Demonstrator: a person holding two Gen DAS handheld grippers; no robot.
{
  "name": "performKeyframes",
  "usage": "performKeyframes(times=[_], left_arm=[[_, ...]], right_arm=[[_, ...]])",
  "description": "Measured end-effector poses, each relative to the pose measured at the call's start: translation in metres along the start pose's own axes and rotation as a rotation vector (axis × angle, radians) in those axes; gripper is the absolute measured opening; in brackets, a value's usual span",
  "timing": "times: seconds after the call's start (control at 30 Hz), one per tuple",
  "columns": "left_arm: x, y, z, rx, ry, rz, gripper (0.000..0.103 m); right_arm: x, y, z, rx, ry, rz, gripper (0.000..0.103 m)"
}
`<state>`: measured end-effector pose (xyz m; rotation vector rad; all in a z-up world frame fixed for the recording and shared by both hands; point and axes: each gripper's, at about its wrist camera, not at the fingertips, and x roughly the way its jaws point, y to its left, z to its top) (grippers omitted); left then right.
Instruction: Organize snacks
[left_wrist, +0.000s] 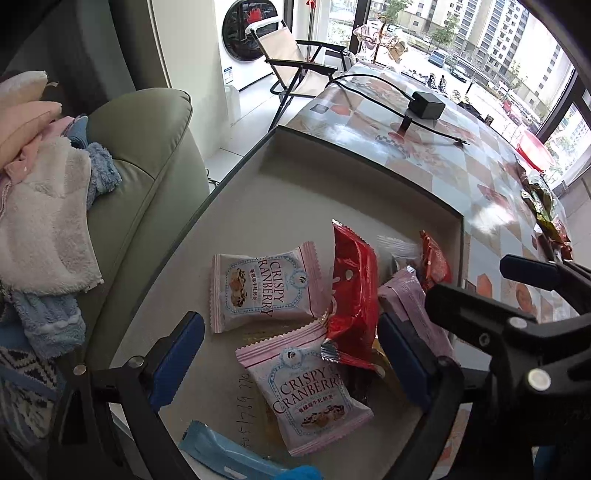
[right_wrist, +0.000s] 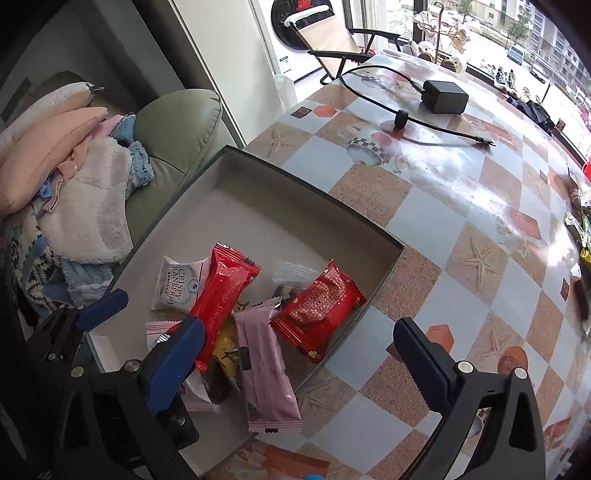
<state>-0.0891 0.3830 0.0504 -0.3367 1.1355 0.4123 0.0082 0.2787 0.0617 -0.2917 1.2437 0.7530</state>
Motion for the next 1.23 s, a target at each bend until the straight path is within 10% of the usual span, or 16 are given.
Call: performKeyframes(times=[1.23], left_arm=[[-0.005, -0.004, -0.009, 0.019, -0.026, 0.070, 0.096]], right_arm=[[-0.015, 0.003, -0.016, -0.034, 0.014, 0.015, 0.103]])
